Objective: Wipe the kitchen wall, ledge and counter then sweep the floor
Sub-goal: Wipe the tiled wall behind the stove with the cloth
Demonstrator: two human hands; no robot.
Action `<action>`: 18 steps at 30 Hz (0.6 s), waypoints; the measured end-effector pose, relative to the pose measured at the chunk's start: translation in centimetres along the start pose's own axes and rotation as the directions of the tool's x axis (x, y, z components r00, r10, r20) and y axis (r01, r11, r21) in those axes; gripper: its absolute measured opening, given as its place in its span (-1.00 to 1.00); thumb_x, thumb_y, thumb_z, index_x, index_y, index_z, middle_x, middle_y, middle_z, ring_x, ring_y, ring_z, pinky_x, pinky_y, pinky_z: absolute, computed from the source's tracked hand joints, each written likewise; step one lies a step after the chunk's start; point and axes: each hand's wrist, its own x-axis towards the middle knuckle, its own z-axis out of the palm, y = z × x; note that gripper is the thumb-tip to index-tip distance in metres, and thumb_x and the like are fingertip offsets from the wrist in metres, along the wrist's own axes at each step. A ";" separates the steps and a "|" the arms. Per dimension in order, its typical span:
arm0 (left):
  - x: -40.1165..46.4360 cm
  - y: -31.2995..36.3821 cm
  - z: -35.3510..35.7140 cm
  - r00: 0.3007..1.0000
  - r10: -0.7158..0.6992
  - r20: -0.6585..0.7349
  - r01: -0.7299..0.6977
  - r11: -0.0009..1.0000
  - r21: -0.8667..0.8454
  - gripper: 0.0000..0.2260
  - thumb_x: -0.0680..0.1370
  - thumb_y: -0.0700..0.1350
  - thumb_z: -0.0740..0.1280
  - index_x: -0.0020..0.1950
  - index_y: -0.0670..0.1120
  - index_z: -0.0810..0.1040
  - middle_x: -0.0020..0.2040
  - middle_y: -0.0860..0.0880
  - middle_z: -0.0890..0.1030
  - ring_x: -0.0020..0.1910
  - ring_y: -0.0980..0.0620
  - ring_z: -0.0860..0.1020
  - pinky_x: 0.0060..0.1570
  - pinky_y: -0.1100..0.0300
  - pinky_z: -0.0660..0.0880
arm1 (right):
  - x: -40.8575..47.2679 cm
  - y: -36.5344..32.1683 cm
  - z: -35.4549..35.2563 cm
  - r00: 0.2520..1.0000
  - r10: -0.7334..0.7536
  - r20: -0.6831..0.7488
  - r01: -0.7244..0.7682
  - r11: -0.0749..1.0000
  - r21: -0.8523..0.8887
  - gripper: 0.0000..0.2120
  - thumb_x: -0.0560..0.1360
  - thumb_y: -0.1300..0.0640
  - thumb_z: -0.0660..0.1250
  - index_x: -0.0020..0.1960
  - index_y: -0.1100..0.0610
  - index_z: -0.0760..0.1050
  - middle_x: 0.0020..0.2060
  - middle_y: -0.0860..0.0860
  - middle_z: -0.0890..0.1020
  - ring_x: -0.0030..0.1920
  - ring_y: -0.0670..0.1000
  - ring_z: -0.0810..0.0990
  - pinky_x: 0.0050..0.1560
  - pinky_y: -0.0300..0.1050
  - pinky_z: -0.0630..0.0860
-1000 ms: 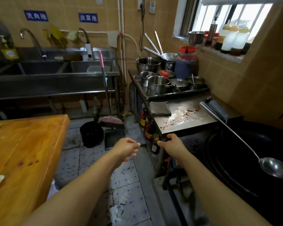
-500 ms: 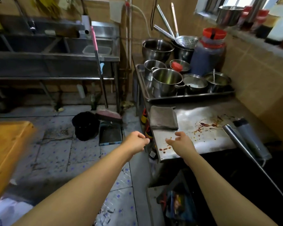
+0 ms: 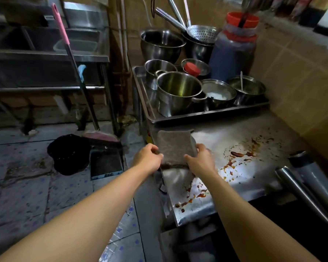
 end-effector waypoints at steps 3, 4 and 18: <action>2.0 -0.2 0.5 1.000 0.002 -0.016 -0.001 0.999 0.050 -0.75 0.56 -0.04 0.28 0.23 -0.02 0.42 0.10 -0.04 0.52 -0.05 -0.01 0.50 -0.24 0.21 0.41 | 2.0 0.1 1.0 0.996 0.000 -0.088 -0.005 0.999 -0.049 -0.53 0.49 0.02 0.33 0.33 0.13 0.31 0.18 0.12 0.46 0.19 0.19 0.47 0.18 0.15 0.48; 2.8 -0.3 0.6 0.999 0.006 -0.032 -0.003 0.998 0.064 -0.73 0.55 -0.03 0.29 0.23 -0.03 0.42 0.13 -0.06 0.53 0.01 -0.04 0.50 -0.15 0.19 0.44 | 2.6 0.1 1.4 0.993 0.012 -0.120 -0.023 0.996 -0.086 -0.54 0.50 -0.01 0.31 0.31 0.15 0.32 0.19 0.13 0.48 0.20 0.19 0.46 0.21 0.13 0.44; 6.9 -0.2 2.0 0.984 -0.168 0.054 0.170 0.985 -0.028 -0.73 0.48 -0.15 0.39 0.11 -0.26 0.55 0.03 -0.21 0.61 -0.03 -0.16 0.59 -0.34 0.14 0.48 | 4.1 -1.5 1.5 0.980 0.128 -0.150 -0.137 0.989 -0.055 -0.88 0.46 0.23 0.26 0.00 0.21 0.45 -0.05 0.15 0.55 -0.05 0.15 0.50 -0.12 -0.09 0.41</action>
